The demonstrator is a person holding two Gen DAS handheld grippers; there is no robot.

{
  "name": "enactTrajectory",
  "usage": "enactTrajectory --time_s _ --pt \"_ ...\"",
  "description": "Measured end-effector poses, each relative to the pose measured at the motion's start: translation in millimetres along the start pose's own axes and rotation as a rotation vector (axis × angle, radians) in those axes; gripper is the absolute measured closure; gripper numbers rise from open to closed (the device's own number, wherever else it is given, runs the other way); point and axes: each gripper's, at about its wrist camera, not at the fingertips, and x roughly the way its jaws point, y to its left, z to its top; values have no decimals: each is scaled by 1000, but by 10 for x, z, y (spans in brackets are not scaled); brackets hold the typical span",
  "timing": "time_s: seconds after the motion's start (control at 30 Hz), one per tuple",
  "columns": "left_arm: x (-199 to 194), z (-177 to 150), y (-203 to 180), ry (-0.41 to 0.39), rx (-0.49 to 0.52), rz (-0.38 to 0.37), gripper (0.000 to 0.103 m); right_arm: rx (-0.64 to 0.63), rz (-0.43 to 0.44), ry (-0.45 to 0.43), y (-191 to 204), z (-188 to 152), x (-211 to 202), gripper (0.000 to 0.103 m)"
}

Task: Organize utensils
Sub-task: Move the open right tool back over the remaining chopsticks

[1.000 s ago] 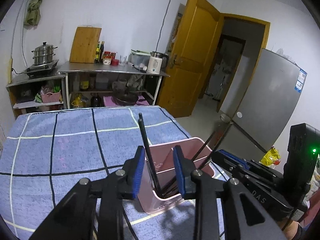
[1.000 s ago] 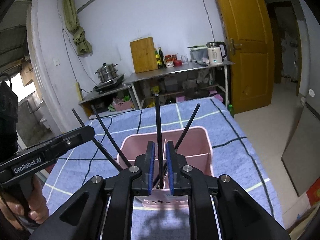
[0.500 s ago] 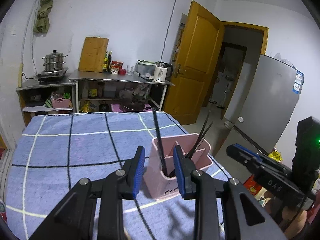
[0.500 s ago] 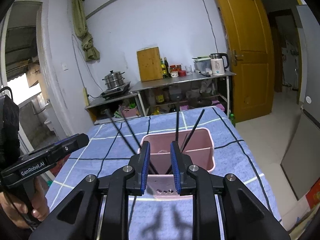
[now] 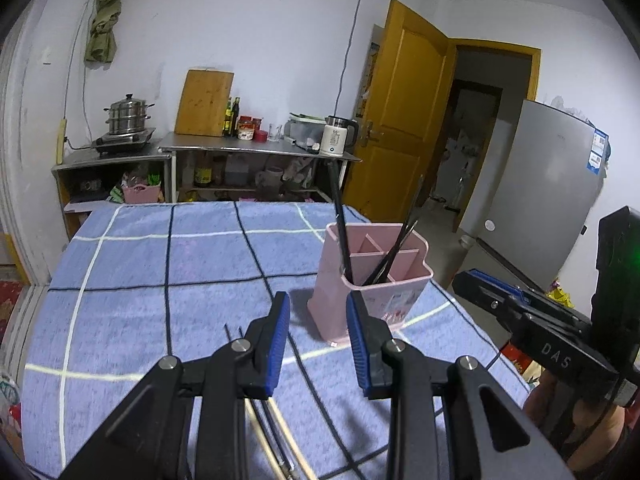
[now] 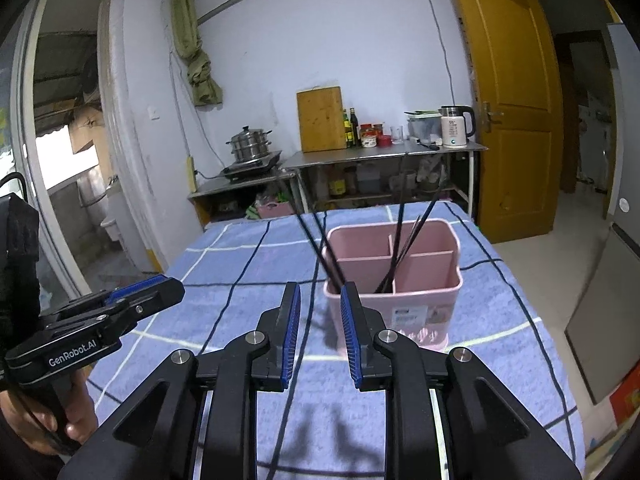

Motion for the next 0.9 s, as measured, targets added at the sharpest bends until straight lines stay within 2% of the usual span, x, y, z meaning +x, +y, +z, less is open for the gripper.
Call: enactTrajectory --time_s 0.43,0.9 --pt "-105 -409 302 42 -71 69 72 -22 51 69 205 -313 58 81" --pt "183 -696 572 138 -133 88 73 -27 85 151 318 -519 337 81"
